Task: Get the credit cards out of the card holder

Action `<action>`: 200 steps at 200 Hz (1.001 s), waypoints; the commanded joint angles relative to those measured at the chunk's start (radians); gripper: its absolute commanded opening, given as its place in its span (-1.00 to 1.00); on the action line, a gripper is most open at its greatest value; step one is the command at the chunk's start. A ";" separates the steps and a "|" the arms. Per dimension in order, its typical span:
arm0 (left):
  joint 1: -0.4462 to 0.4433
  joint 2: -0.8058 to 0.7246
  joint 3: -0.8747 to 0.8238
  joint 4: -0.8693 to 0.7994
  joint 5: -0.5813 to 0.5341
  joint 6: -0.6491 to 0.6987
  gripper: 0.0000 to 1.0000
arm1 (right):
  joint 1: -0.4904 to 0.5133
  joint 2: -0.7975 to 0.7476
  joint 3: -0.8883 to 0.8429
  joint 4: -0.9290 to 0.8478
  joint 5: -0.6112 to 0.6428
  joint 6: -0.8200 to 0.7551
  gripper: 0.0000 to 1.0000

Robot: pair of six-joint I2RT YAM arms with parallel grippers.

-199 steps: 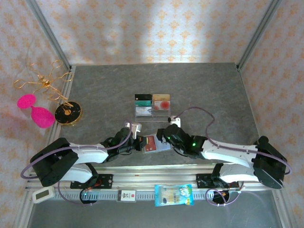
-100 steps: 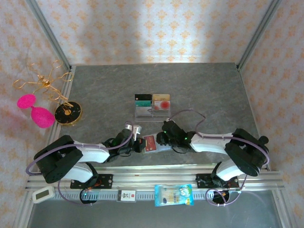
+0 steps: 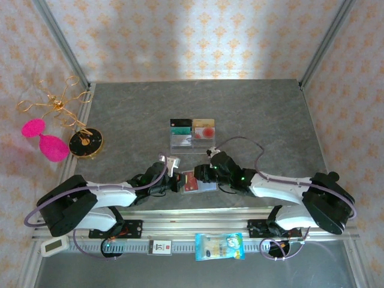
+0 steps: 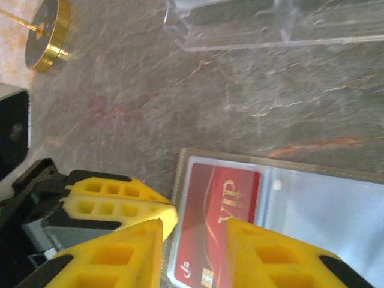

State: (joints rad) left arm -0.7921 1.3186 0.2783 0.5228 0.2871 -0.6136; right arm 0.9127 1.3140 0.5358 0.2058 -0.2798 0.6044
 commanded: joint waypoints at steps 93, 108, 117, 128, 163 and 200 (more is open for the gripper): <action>-0.004 0.108 -0.017 0.028 -0.025 0.021 -1.00 | -0.014 0.201 0.062 0.020 -0.104 -0.018 -0.49; -0.004 0.122 -0.017 0.028 -0.021 0.049 -1.00 | -0.014 0.220 0.066 -0.004 -0.078 -0.012 -0.51; -0.003 0.128 -0.020 0.031 -0.020 0.050 -1.00 | -0.014 0.228 0.064 -0.011 -0.067 -0.010 -0.52; -0.004 0.132 -0.027 0.042 -0.022 0.042 -1.00 | -0.014 0.228 0.058 -0.017 -0.045 0.002 -0.53; -0.002 0.149 -0.036 0.072 -0.013 0.036 -1.00 | -0.014 0.219 0.037 -0.029 0.015 0.033 -0.55; 0.011 0.149 -0.039 0.074 -0.009 0.041 -1.00 | -0.011 0.157 0.006 -0.083 0.117 0.070 -0.48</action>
State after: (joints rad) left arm -0.7918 1.4471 0.2665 0.6403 0.2798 -0.5930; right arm 0.9024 1.5215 0.5785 0.2024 -0.2901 0.6418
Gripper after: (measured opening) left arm 0.044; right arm 0.254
